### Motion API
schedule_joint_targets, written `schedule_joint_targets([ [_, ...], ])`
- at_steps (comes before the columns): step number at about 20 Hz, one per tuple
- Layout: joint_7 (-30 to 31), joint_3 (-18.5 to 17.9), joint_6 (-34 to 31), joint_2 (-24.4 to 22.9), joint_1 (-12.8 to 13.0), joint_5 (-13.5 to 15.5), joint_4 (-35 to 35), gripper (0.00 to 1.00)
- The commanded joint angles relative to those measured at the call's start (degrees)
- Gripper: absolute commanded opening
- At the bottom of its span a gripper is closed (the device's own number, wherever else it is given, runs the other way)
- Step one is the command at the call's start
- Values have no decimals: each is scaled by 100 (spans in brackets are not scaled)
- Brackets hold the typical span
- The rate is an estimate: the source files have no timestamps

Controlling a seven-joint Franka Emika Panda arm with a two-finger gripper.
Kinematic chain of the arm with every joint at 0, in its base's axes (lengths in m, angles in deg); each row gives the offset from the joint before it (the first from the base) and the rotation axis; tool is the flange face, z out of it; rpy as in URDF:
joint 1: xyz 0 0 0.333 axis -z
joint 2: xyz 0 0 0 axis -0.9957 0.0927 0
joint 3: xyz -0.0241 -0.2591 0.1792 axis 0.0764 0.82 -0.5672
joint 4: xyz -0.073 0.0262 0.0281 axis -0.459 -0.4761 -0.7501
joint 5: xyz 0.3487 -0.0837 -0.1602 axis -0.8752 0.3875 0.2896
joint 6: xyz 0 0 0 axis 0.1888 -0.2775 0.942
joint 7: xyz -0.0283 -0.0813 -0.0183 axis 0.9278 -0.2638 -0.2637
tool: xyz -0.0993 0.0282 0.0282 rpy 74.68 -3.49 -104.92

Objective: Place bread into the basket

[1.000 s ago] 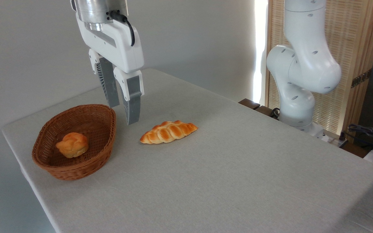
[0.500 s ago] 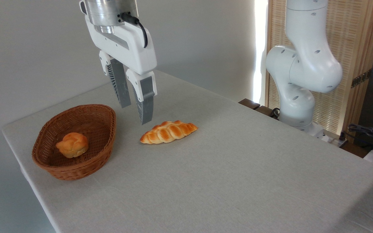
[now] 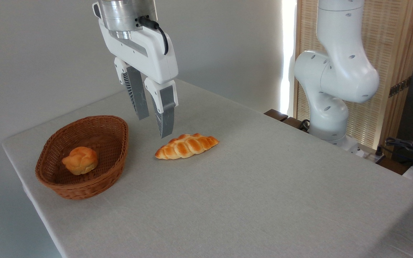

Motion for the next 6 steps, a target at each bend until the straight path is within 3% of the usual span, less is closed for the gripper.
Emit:
schedule_joint_targets([
  [1, 35, 60, 99, -116, -67, -17, 133, 100],
  [6, -9, 51, 99, -116, -67, -26, 133, 100],
])
